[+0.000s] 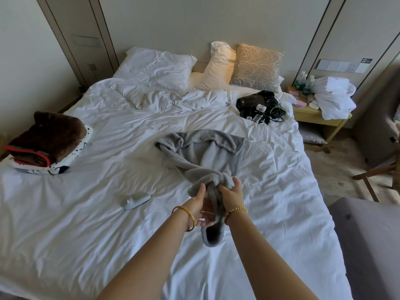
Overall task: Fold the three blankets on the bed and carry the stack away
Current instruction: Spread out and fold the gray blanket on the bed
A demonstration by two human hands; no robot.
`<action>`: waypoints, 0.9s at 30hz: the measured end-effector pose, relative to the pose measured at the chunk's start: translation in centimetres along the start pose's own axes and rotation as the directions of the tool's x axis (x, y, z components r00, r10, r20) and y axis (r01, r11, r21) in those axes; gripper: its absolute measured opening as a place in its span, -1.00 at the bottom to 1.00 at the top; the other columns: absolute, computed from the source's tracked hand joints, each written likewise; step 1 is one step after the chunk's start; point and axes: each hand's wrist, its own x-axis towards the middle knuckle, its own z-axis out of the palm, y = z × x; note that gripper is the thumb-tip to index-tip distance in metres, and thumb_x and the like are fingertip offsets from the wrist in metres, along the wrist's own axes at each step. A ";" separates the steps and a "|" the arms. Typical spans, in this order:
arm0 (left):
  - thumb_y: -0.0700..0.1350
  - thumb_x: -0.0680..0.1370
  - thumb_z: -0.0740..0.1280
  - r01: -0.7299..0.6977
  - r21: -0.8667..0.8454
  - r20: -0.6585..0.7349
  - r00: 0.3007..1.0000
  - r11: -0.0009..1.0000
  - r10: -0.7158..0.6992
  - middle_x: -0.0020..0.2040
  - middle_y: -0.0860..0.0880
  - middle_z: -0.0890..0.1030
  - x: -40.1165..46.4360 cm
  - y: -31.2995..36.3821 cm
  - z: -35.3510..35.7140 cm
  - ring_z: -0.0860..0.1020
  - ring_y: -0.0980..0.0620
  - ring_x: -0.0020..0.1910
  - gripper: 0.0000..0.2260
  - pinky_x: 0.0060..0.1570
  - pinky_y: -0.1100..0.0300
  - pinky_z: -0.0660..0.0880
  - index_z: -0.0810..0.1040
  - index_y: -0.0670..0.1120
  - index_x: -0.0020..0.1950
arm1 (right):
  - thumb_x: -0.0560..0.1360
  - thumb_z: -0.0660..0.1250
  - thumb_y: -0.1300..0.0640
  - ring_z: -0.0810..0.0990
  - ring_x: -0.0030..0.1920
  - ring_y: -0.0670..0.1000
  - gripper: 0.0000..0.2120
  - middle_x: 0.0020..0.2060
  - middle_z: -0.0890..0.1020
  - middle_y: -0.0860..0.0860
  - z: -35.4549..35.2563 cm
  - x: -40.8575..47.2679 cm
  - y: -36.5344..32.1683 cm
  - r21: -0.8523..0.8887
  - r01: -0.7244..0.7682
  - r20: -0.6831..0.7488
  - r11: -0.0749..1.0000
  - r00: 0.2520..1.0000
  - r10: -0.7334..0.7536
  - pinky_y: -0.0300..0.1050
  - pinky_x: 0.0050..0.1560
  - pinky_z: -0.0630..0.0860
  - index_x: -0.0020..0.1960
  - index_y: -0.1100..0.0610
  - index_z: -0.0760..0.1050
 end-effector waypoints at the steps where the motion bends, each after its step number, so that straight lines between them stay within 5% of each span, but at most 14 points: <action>1: 0.42 0.46 -0.01 0.028 0.094 0.026 0.999 0.995 -0.030 -0.35 -0.08 0.64 0.4 -0.4 -0.2 0.60 -0.03 -0.35 -0.33 -0.33 0.14 0.57 0.59 -0.11 -0.13 | 0.50 0.24 0.35 0.54 0.03 0.04 -0.42 0.08 0.51 0.09 -0.1 -0.2 -0.2 -0.017 -0.003 0.025 1.000 1.000 0.003 -0.04 0.17 0.49 0.47 0.14 0.16; 5: 0.35 0.49 0.10 -0.155 -0.086 -0.061 0.987 0.984 0.150 -0.30 -0.07 0.66 1.4 -0.7 -0.5 0.61 -0.01 -0.33 -0.44 -0.37 0.17 0.53 0.57 -0.11 0.02 | 0.49 0.23 0.38 0.58 0.07 0.15 -0.58 0.03 0.59 0.16 -0.2 -0.8 -0.1 -0.076 -0.014 0.200 0.997 0.979 0.029 0.12 0.20 0.50 0.33 0.17 0.36; 9: 0.03 0.56 0.27 -0.481 -0.230 -0.233 0.871 0.846 0.432 -0.12 -0.09 0.70 1.9 0.8 -1.3 0.68 -0.01 -0.16 -0.68 -0.27 0.13 0.59 0.39 0.00 0.30 | 0.48 0.23 0.43 0.55 0.01 0.19 -0.62 0.04 0.58 0.29 -0.5 -1.3 0.0 -0.075 -0.034 0.204 0.997 0.978 0.049 0.22 0.21 0.47 0.28 0.25 0.41; 13: -0.12 0.59 0.25 -0.464 -0.279 -0.139 0.886 0.841 0.442 -0.09 -0.11 0.63 1.4 1.9 -0.9 0.67 0.02 -0.18 -0.77 -0.24 0.17 0.61 0.41 -0.09 0.24 | 0.48 0.20 0.46 0.56 0.02 0.18 -0.66 -0.02 0.59 0.23 -1.2 -1.5 0.6 -0.076 -0.056 0.278 0.996 0.958 0.075 0.19 0.22 0.47 0.21 0.24 0.45; 16: -0.15 0.58 0.22 -0.422 -0.072 -0.255 0.884 0.904 0.392 -0.11 -0.12 0.59 1.0 2.4 -0.2 0.62 -0.06 -0.10 -0.85 -0.12 0.13 0.57 0.47 -0.14 0.13 | 0.51 0.23 0.38 0.57 -0.08 0.14 -0.76 -0.12 0.61 0.18 -1.4 -1.5 1.4 0.025 -0.137 0.363 0.990 0.924 0.119 0.09 0.10 0.53 0.14 0.22 0.50; 18: -0.16 0.55 0.21 -0.405 0.255 -0.428 0.767 0.878 0.478 -0.07 -0.22 0.58 0.9 2.9 -0.3 0.55 -0.20 0.03 -0.78 0.01 0.04 0.47 0.51 -0.26 0.09 | 0.53 0.29 0.16 0.56 -0.34 0.05 -0.91 -0.33 0.58 0.12 -1.4 -1.6 1.2 0.035 -0.216 0.335 0.976 0.922 0.193 -0.08 -0.27 0.57 -0.07 0.18 0.54; 20: -0.16 0.56 0.20 -0.409 0.440 -0.484 0.641 0.799 0.595 -0.09 -0.28 0.58 0.4 3.5 -0.5 0.53 -0.26 0.04 -0.75 -0.06 0.05 0.42 0.53 -0.33 0.03 | 0.54 0.29 0.10 0.47 -0.48 0.02 -0.80 -0.43 0.50 0.11 -1.9 -0.6 1.2 0.082 -0.240 0.160 0.967 0.961 0.225 -0.18 -0.44 0.46 -0.23 0.17 0.51; 23: -0.10 0.58 0.19 -0.419 0.411 -0.441 0.686 0.810 0.579 -0.09 -0.13 0.56 0.0 4.3 -0.7 0.53 -0.17 -0.01 -0.73 -0.08 0.20 0.38 0.49 -0.25 0.15 | 0.57 0.23 0.21 0.48 -0.51 -0.03 -0.77 -0.46 0.50 0.08 -3.2 0.8 0.1 0.188 -0.113 -0.049 0.976 0.991 0.124 -0.24 -0.47 0.48 -0.25 0.20 0.49; 25: -0.10 0.57 0.20 -0.389 0.457 -0.354 0.746 0.800 0.565 -0.19 -0.01 0.52 0.1 4.3 -0.4 0.50 0.00 -0.19 -0.79 -0.19 0.31 0.40 0.46 -0.18 0.14 | 0.56 0.24 0.18 0.48 -0.54 -0.06 -0.83 -0.43 0.53 0.10 -3.1 0.6 -1.5 0.216 -0.044 0.041 0.975 0.999 0.036 -0.27 -0.51 0.47 -0.12 0.24 0.53; 27: -0.16 0.57 0.19 -0.382 0.494 -0.251 0.798 0.781 0.548 -0.18 -0.02 0.54 0.2 4.1 0.4 0.51 0.04 -0.20 -0.79 -0.19 0.32 0.46 0.46 -0.15 0.18 | 0.55 0.27 0.19 0.61 -0.30 0.10 -0.80 -0.18 0.62 0.27 -2.0 0.0 -2.6 0.091 0.012 0.193 0.996 0.981 -0.030 -0.05 -0.23 0.59 0.12 0.23 0.54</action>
